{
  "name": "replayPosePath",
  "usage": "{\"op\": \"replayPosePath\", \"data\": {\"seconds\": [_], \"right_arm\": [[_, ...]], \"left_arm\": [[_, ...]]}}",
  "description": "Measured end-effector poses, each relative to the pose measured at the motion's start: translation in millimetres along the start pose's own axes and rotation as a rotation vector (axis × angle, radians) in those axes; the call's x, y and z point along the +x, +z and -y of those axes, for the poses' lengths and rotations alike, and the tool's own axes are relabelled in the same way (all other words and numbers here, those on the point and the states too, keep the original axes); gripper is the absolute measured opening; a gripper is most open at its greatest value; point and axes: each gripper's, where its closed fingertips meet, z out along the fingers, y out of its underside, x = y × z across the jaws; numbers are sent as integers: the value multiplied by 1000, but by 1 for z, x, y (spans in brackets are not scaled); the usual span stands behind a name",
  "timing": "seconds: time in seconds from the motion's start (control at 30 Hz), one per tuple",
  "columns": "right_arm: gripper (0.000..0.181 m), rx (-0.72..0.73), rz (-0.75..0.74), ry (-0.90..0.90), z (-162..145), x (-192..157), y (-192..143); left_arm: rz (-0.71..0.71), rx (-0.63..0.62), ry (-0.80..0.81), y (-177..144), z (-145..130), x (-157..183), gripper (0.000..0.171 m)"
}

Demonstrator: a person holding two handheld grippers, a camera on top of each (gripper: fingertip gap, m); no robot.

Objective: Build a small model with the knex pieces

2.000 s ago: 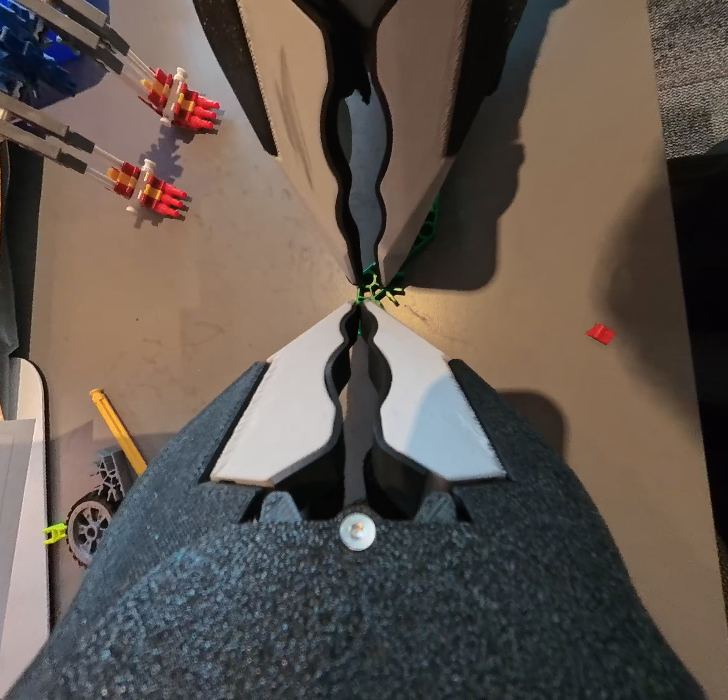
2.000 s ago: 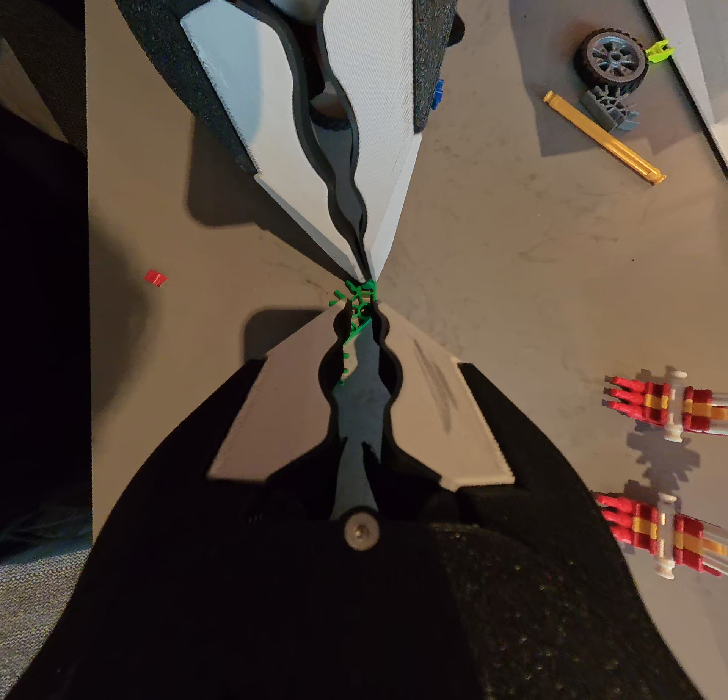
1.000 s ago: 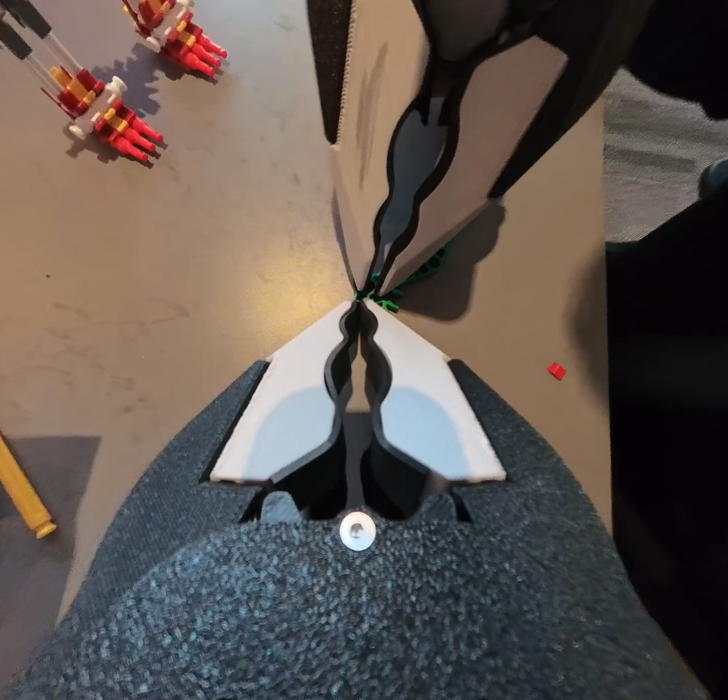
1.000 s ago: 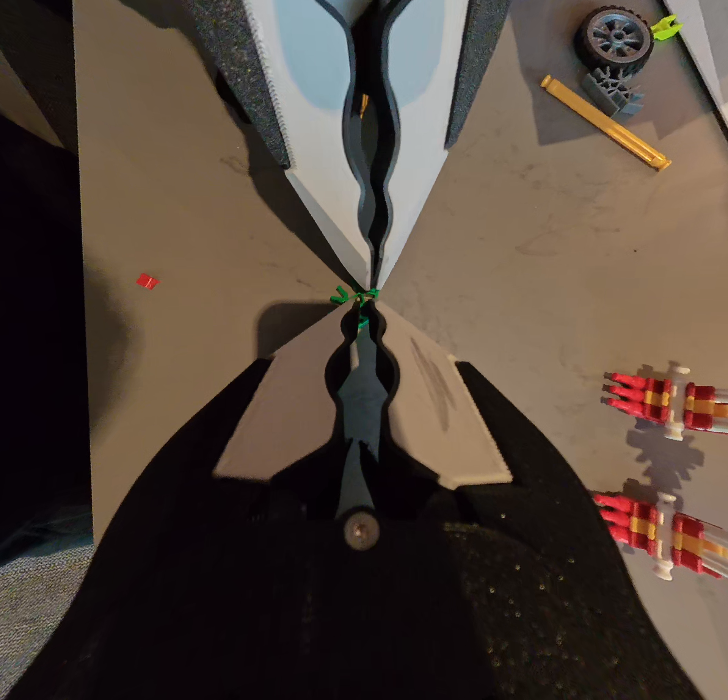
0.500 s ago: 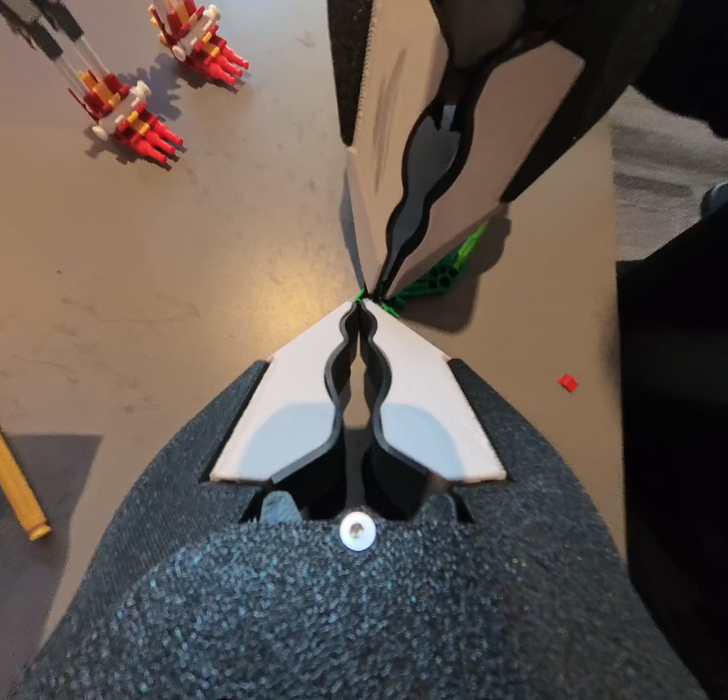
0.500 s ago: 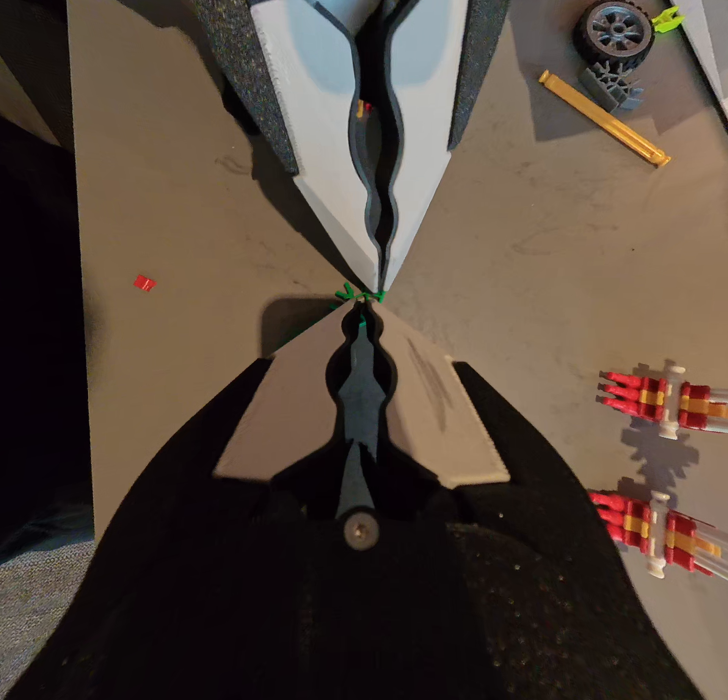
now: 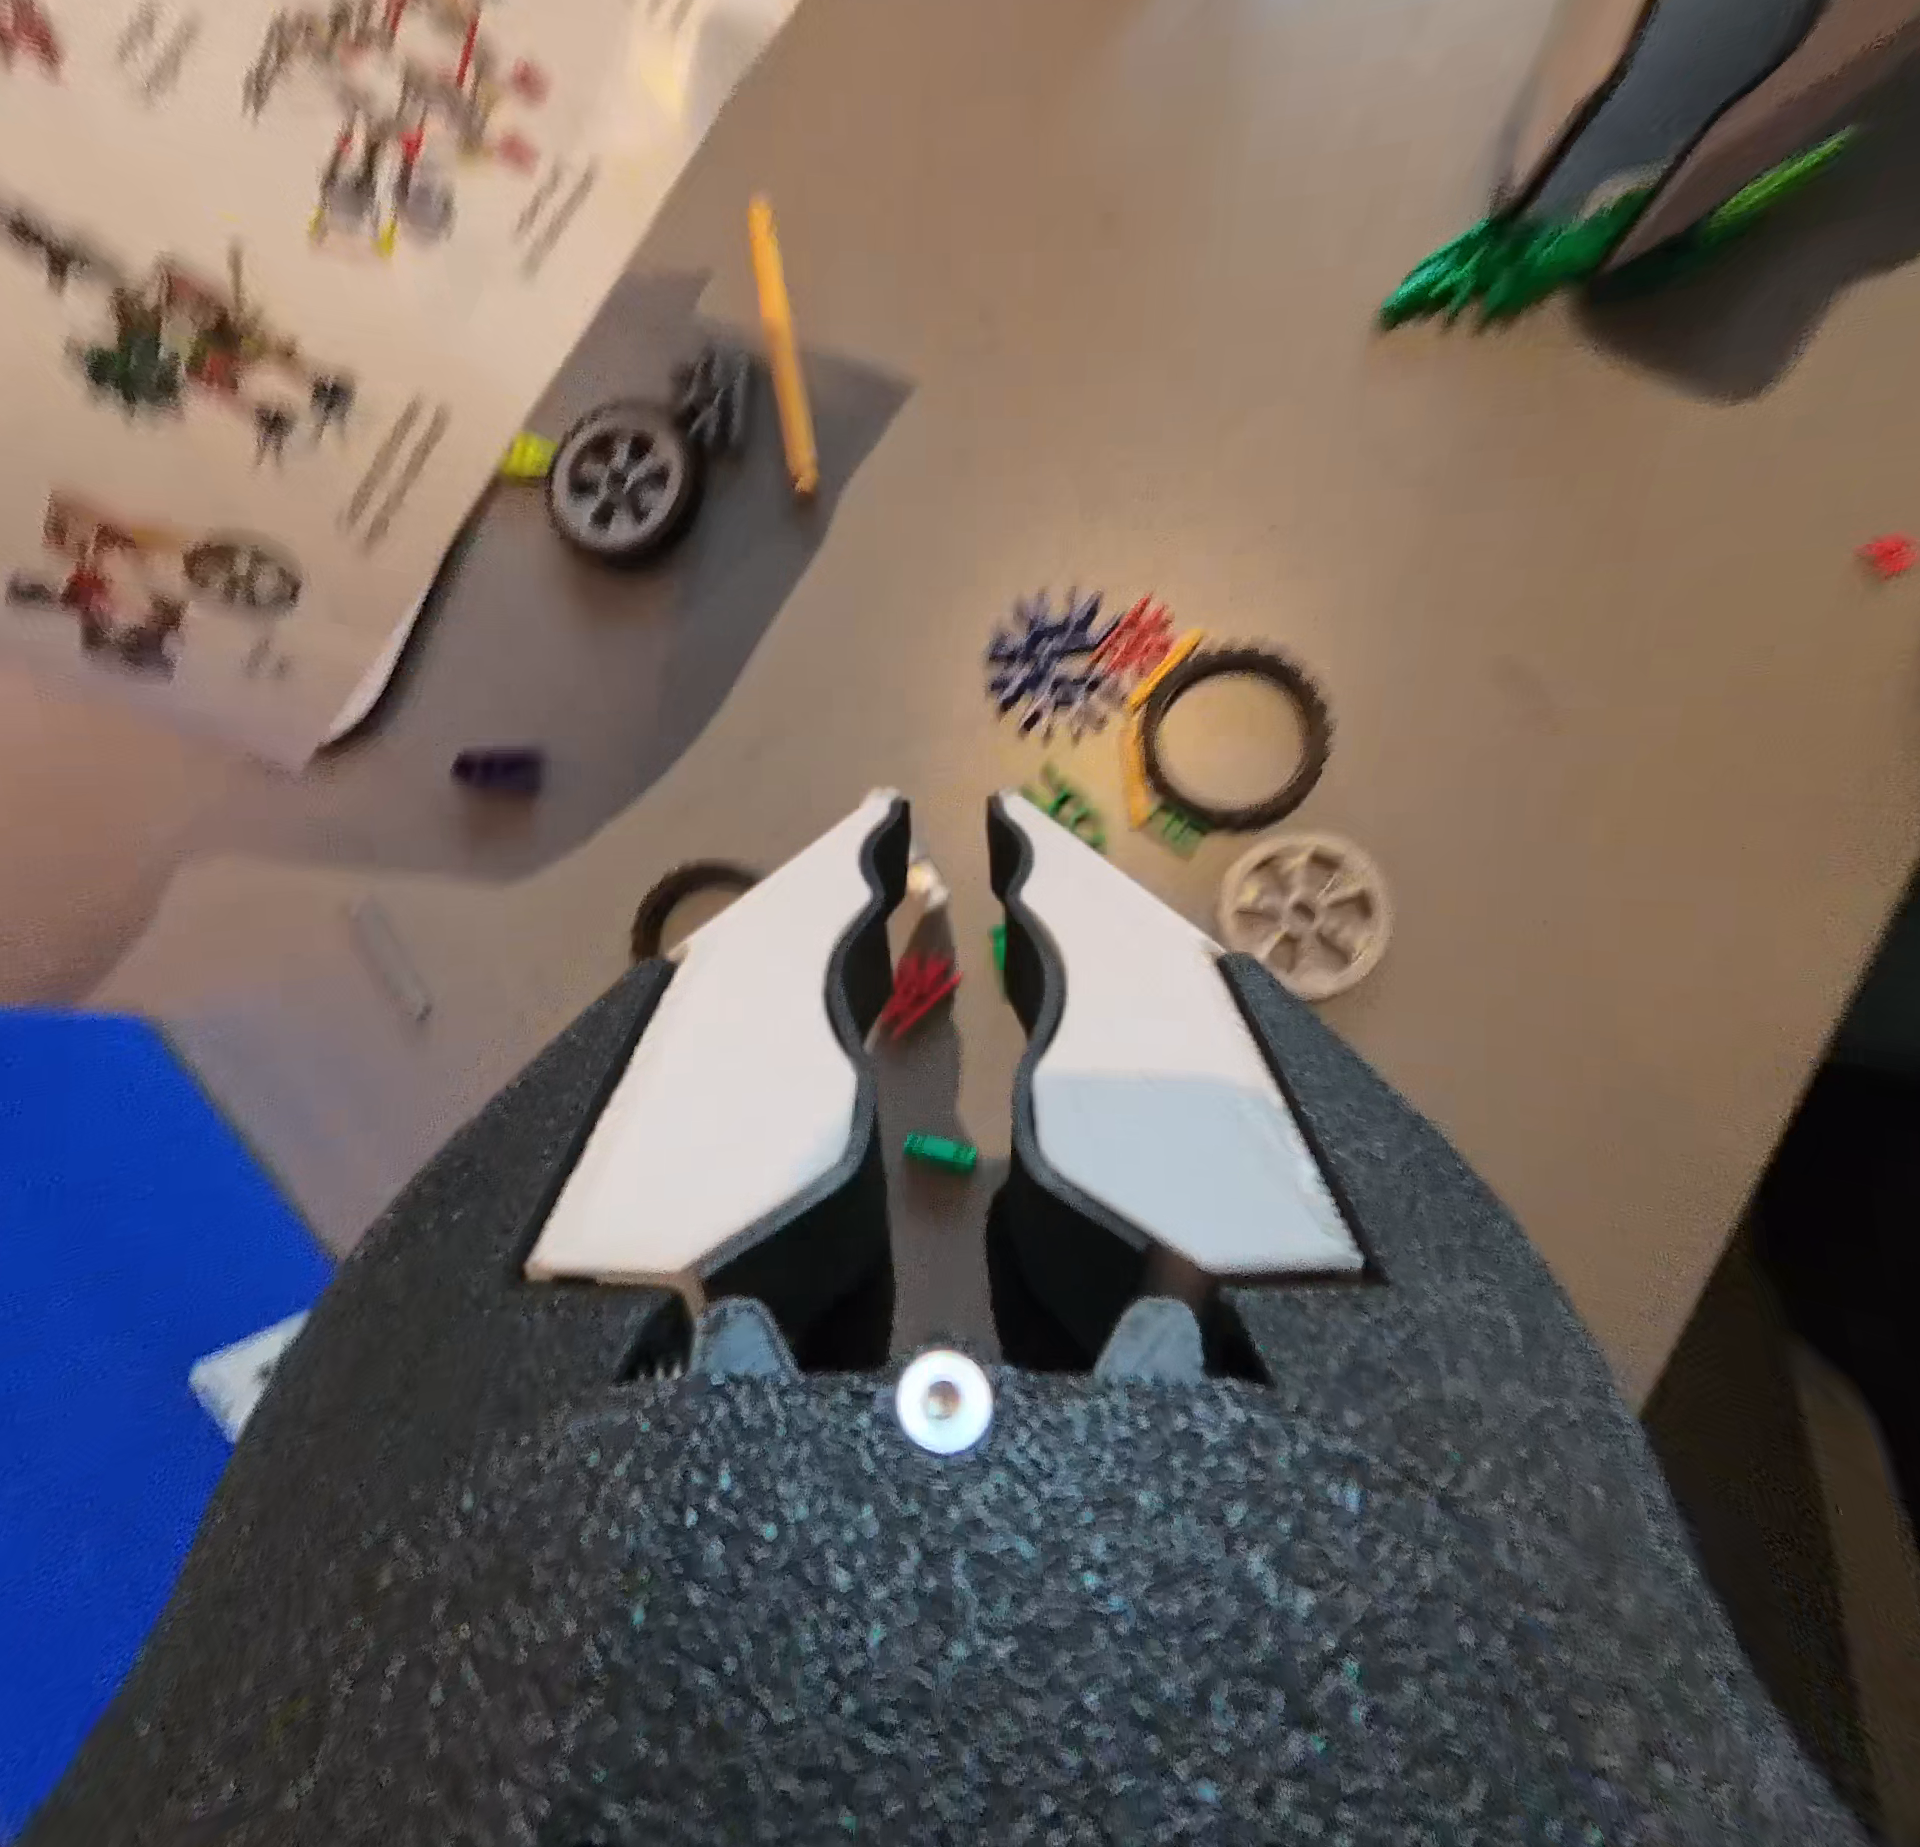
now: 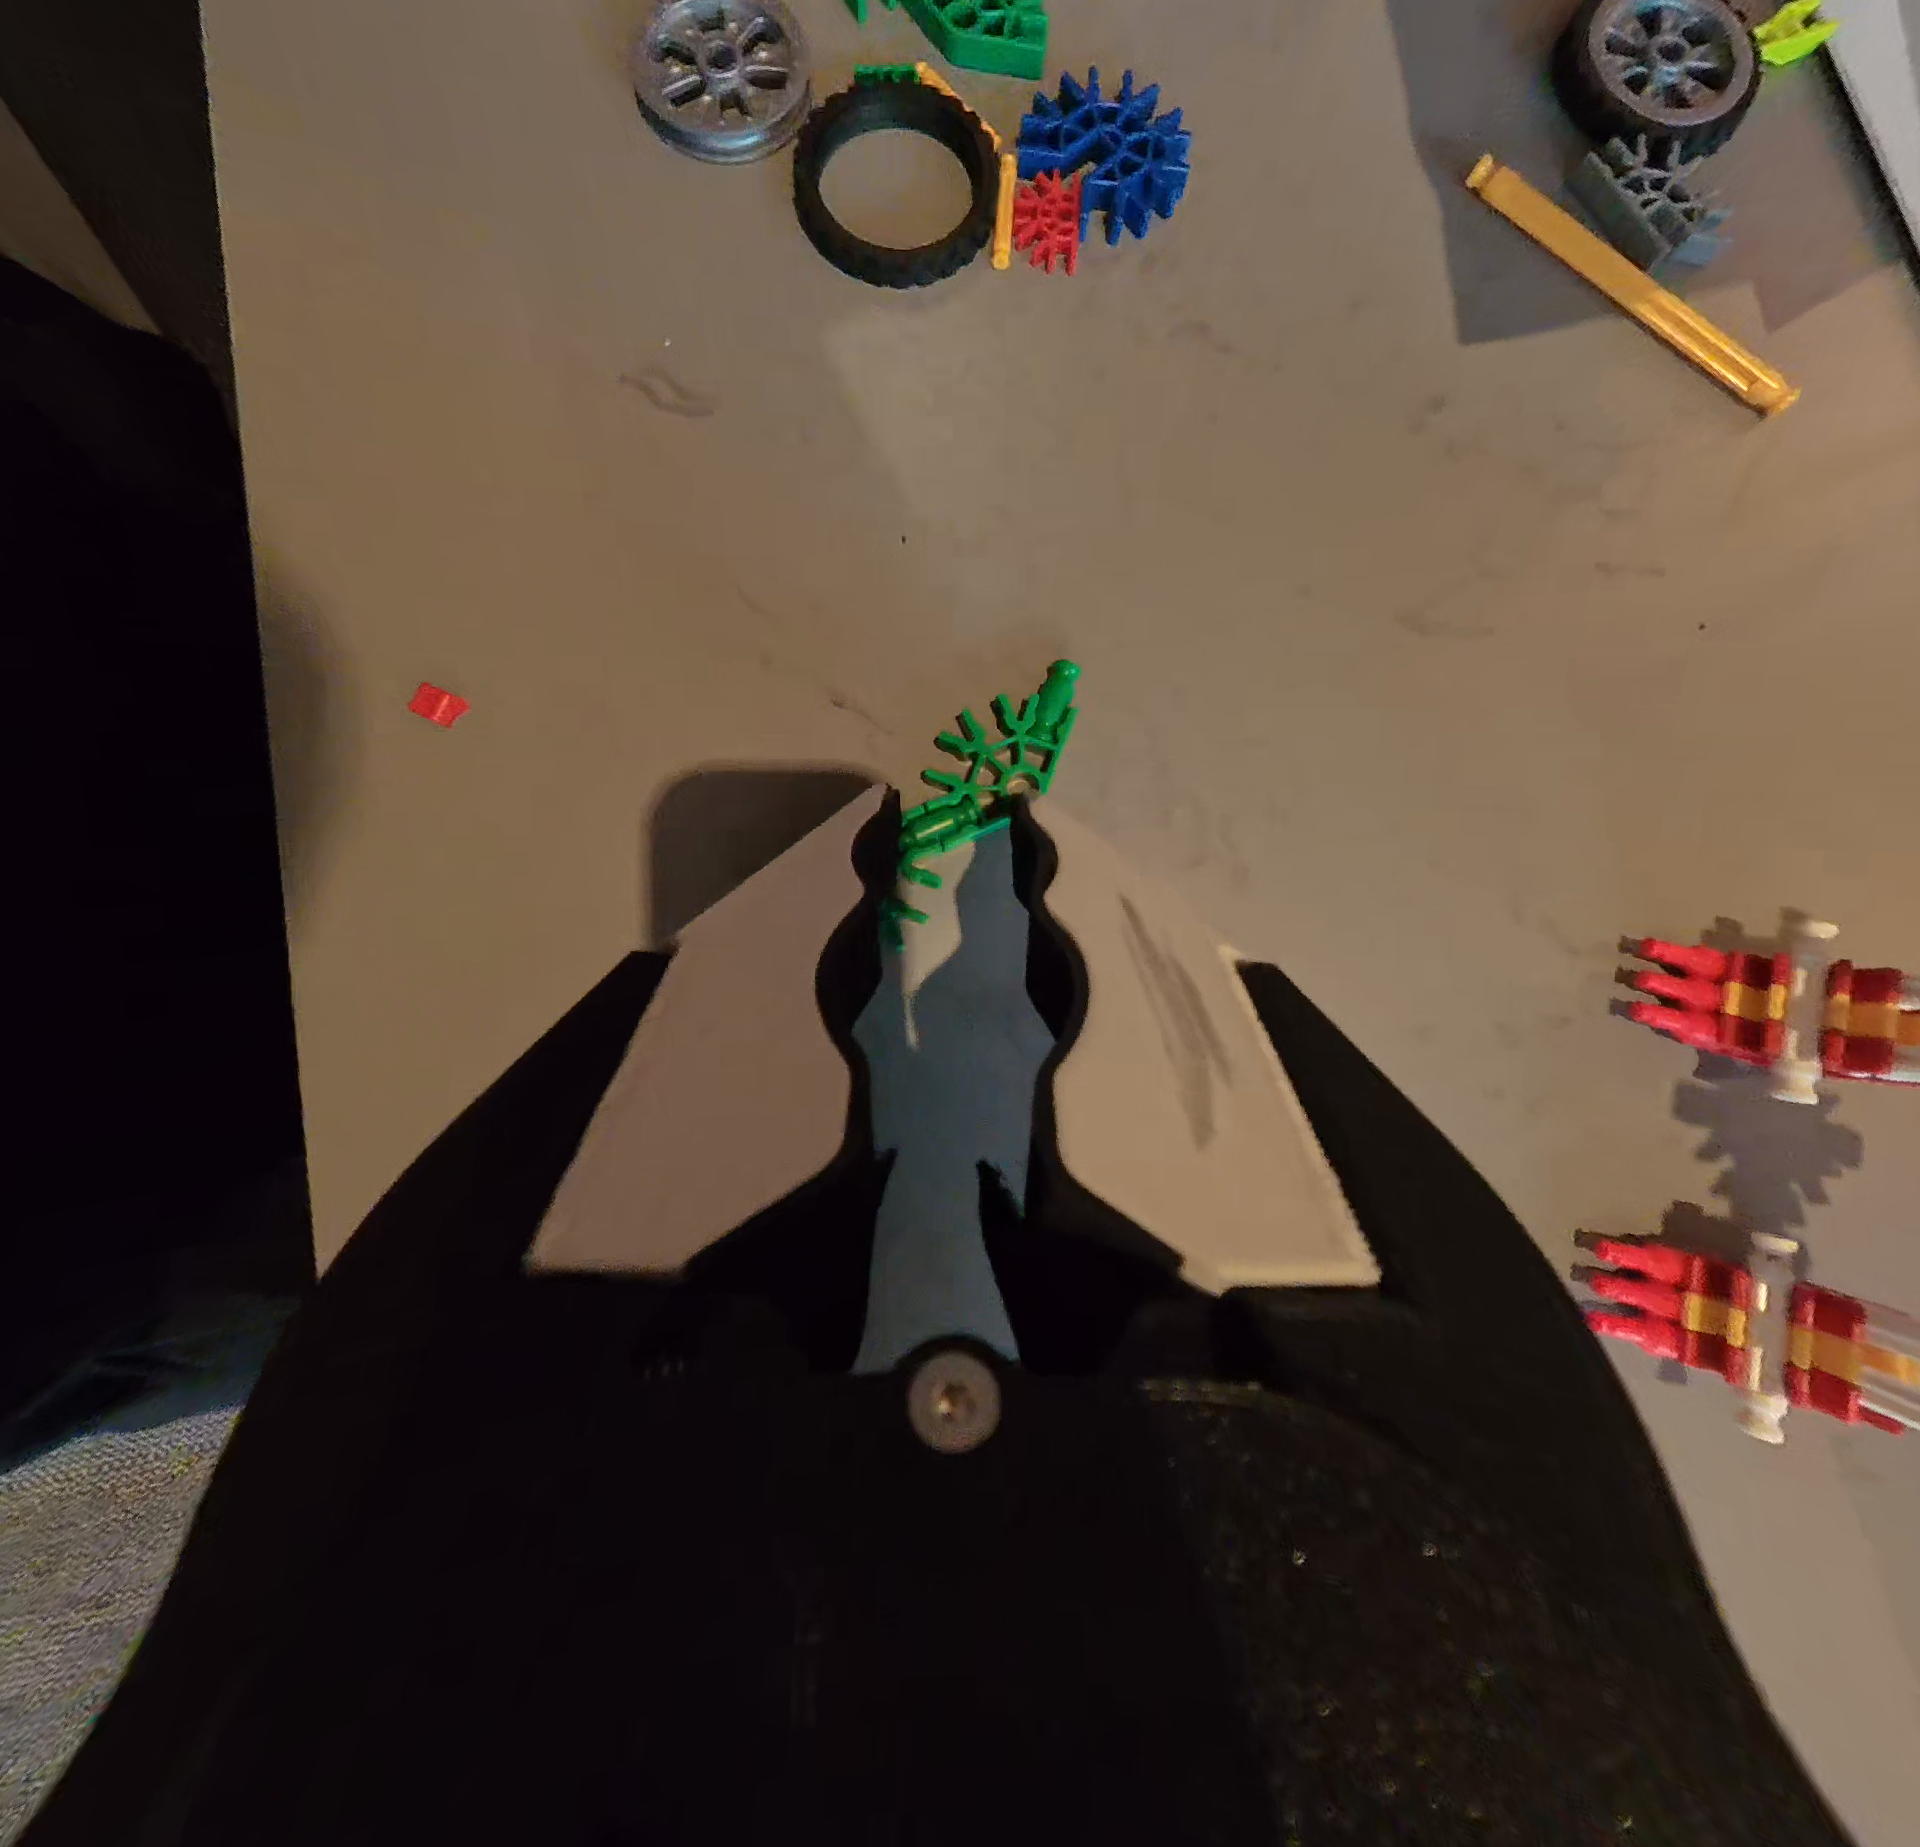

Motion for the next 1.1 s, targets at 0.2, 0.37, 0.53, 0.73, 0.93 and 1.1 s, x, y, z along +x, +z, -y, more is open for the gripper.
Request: {"op": "replayPosePath", "data": {"seconds": [0.2, 0.37, 0.53, 0.73, 0.93, 1.1], "right_arm": [[19, -18, 12, -24, 0, -4, 0], [20, -18, 17, -20, 0, -4, 1], [20, -18, 22, -19, 0, -4, 1], [20, -14, 30, -19, -1, -5, 0], [20, -8, 37, -21, -1, -5, 0], [20, 0, 41, -16, -2, -6, -1]], "left_arm": [[-24, -40, -34, 1, -31, 0, 23], [-84, -106, 64, 12, -45, 24, 29], [-158, -83, 72, 17, -44, 35, 18], [-206, -48, 21, 17, -44, 40, 11], [-199, -61, 16, 18, -51, 39, 27], [-239, -39, 26, 19, -50, 48, 9]]}}
